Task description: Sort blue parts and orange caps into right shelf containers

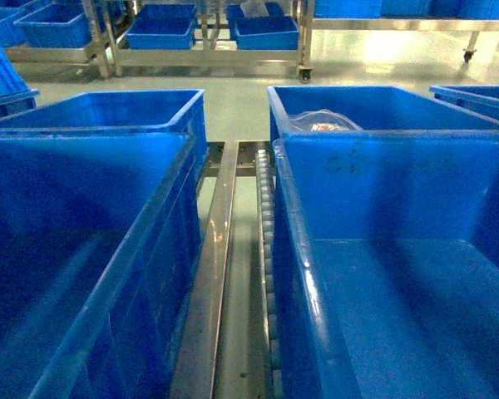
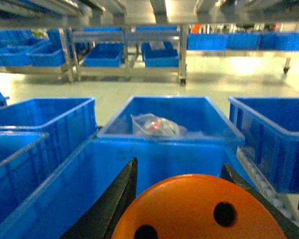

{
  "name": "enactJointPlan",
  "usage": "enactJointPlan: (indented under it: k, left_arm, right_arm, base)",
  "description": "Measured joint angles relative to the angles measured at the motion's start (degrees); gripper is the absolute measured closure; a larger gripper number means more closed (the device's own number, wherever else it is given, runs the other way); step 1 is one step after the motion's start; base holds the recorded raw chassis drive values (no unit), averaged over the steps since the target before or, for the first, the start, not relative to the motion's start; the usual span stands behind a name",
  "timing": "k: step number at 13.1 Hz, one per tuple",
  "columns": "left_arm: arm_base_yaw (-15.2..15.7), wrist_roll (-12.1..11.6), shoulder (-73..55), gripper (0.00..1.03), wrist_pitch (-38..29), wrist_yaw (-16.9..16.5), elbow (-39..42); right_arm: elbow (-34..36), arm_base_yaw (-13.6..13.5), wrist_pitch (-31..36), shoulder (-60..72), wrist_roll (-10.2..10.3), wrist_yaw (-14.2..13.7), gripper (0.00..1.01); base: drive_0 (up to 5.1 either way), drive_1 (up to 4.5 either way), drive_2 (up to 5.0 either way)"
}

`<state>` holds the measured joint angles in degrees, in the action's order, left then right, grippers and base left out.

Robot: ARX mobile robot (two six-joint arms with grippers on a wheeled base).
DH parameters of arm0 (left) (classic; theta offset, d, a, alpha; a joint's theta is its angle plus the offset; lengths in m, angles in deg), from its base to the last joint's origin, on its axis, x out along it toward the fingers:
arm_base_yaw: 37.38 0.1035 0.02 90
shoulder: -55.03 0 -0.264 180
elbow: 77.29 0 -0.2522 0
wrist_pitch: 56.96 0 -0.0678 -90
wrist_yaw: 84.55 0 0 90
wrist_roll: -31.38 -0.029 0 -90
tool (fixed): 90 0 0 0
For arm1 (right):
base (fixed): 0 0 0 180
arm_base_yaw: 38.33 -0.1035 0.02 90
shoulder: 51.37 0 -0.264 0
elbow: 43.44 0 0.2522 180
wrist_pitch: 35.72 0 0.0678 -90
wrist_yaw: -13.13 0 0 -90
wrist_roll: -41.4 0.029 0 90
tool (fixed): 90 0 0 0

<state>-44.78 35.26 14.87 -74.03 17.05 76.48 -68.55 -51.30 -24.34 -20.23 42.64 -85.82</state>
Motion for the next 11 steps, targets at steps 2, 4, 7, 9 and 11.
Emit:
enactJointPlan:
  k: [2, 4, 7, 9, 11]
  left_arm:
    - [-1.38, 0.68, -18.69, 0.43, -9.09, 2.64, -2.14]
    - [-1.57, 0.68, -22.23, 0.20, -9.07, 4.09, -0.85]
    - [-0.28, -0.48, -21.94, 0.11, -16.79, 0.61, 0.13]
    - [0.17, -1.33, -21.86, 0.17, -18.58, -1.77, 0.90]
    - [0.96, -2.14, -20.00, 0.27, -19.06, -4.48, 3.10]
  right_arm:
    - [-0.81, 2.86, 12.17, 20.79, 0.20, -1.51, 0.48]
    - [-0.68, 2.86, 12.39, 26.43, 0.17, -3.10, 0.24]
    - [0.61, 3.61, 20.15, 26.10, -0.02, -1.09, 0.20]
    - [1.70, 4.22, 21.70, 25.51, -0.35, 0.13, 0.27]
    - [3.39, 5.16, 20.52, 23.23, -0.50, 1.09, 0.38]
  base:
    - [0.0, 0.00, 0.0]
    - [0.0, 0.00, 0.0]
    - [0.0, 0.00, 0.0]
    - [0.0, 0.00, 0.0]
    - [0.0, 0.00, 0.0]
